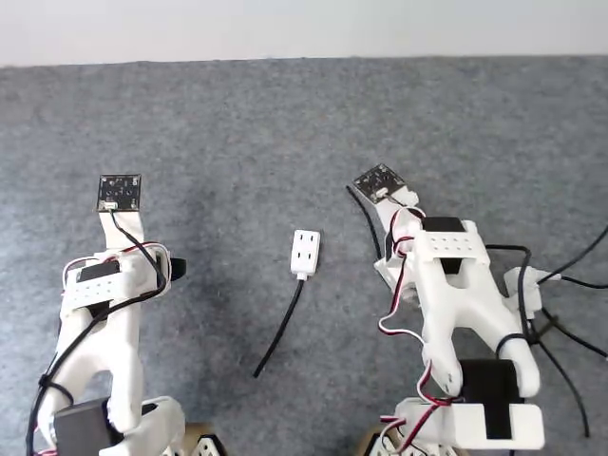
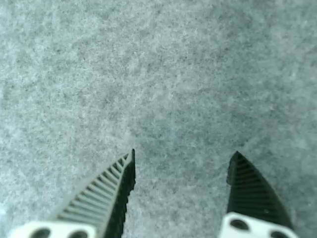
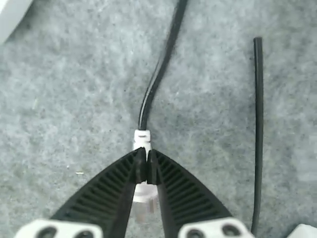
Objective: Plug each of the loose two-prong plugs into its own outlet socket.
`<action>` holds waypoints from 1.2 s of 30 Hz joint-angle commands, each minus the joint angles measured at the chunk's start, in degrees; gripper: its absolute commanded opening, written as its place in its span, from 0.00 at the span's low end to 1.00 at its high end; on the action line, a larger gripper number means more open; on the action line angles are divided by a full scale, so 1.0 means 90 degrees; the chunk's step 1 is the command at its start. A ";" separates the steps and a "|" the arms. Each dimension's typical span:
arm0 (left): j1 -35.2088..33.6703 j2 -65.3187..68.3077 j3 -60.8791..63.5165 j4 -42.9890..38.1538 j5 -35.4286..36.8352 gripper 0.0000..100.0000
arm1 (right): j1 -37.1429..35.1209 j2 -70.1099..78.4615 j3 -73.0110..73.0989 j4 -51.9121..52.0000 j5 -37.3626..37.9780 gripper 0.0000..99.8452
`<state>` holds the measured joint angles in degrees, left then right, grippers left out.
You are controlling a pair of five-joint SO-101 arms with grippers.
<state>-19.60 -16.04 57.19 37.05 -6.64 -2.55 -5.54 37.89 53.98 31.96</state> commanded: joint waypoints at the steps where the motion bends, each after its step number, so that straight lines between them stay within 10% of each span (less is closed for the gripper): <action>1: -0.0029 -0.0010 -0.0278 -0.0107 -0.0039 0.28 | -0.0054 -0.0122 -0.0352 -0.0112 -0.0078 0.11; 36: -0.0029 -0.0010 -0.0269 -0.0107 -0.0039 0.28 | -0.0259 -0.0630 -0.0078 0.1050 0.0371 0.01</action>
<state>-19.60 -16.04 57.19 37.05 -6.64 -7.38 -12.04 37.98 65.85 34.42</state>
